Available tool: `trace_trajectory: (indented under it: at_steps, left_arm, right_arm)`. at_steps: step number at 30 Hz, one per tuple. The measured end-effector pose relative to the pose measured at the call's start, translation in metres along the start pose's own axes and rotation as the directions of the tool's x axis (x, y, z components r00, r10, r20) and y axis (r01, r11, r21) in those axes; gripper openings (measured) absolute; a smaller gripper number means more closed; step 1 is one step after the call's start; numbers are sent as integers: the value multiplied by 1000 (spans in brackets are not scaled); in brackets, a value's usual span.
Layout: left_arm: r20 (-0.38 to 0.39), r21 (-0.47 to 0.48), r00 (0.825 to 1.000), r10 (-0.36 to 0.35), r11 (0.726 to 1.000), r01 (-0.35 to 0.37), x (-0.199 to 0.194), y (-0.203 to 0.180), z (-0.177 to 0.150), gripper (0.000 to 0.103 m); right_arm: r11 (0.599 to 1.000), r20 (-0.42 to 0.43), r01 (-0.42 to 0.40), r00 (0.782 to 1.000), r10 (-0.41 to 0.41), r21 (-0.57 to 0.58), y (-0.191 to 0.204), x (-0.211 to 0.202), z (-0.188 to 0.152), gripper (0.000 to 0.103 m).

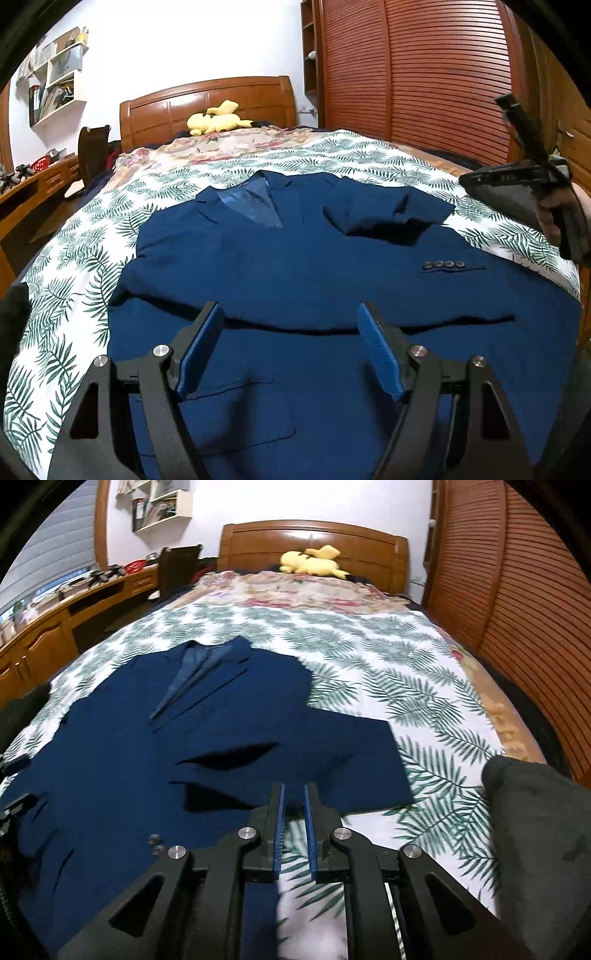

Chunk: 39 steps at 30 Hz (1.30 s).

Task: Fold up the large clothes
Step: 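Fold the grasped side and sleeve over toward the collar, release, then lift the open right gripper away from the folded blazer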

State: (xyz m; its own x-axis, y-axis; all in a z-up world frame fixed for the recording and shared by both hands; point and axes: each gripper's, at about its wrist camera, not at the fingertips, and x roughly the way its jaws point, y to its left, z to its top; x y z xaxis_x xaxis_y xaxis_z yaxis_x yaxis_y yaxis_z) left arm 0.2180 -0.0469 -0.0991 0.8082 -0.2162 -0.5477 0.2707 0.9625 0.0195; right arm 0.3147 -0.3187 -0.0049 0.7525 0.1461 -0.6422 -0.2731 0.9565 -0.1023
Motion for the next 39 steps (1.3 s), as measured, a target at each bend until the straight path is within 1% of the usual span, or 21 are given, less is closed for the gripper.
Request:
trace_trajectory:
  at_steps: [3, 7, 9, 11, 14, 16, 18, 20, 22, 24, 27, 30, 34, 35, 37, 38, 39]
  left_arm:
    - [14, 6, 1000, -1, 1000, 1, -3, -1, 1, 76]
    - [62, -1, 998, -25, 1000, 25, -14, 0, 4, 76]
    - [70, -5, 997, -24, 1000, 25, -17, 0, 6, 80]
    - [91, -9, 996, -24, 1000, 25, -21, 1, 7, 80]
    - [112, -24, 994, -20, 999, 23, -27, 6, 10, 80]
    - [131, -27, 991, -33, 999, 37, -30, 8, 10, 80]
    - [140, -23, 990, -25, 999, 29, -32, 10, 11, 80]
    - [141, -21, 990, -21, 999, 24, -32, 11, 11, 80]
    - [134, -25, 991, -28, 999, 32, -32, 13, 11, 80]
    - [122, -30, 992, -40, 999, 44, -30, 14, 12, 80]
    - [114, -49, 993, -30, 998, 36, -28, 17, 12, 80]
    - [111, -67, 993, -36, 997, 43, -27, 20, 12, 80]
    - [115, -76, 992, -50, 995, 59, -28, 21, 12, 80]
    - [115, -78, 992, -50, 995, 59, -28, 21, 12, 80]
    - [110, -81, 993, -51, 995, 61, -29, 22, 11, 80]
    - [108, -83, 993, -52, 995, 62, -28, 22, 11, 80]
    - [105, -83, 993, -53, 995, 62, -28, 22, 11, 80]
  right_arm:
    - [999, -35, 37, 999, -37, 19, -4, 22, -2, 11]
    - [994, -81, 89, 993, -84, 65, -20, 50, 0, 12]
    - [988, -106, 115, 989, -105, 100, -30, 65, 0, 12]
    - [982, -126, 147, 983, -132, 120, -37, 77, 2, 12]
    - [974, -145, 168, 979, -146, 154, -49, 91, 8, 13]
    - [968, -151, 182, 976, -156, 173, -53, 97, 12, 22]
    - [966, -150, 176, 977, -148, 189, -54, 99, 15, 49]
    - [966, -161, 158, 979, -126, 205, -54, 105, 18, 57]
    - [963, -200, 170, 971, -128, 209, -51, 116, 20, 59]
    - [962, -233, 164, 966, -112, 217, -47, 125, 21, 60]
    - [962, -233, 176, 964, -126, 207, -38, 129, 23, 62]
    - [962, -243, 194, 959, -146, 190, -32, 132, 23, 63]
    - [973, -274, 176, 953, -130, 150, -31, 137, 24, 62]
    - [976, -276, 169, 953, -125, 140, -35, 139, 25, 60]
    - [981, -276, 132, 957, -88, 142, -34, 138, 25, 45]
    - [984, -276, 115, 958, -74, 135, -34, 138, 27, 29]
    - [987, -275, 104, 959, -68, 120, -31, 137, 27, 20]
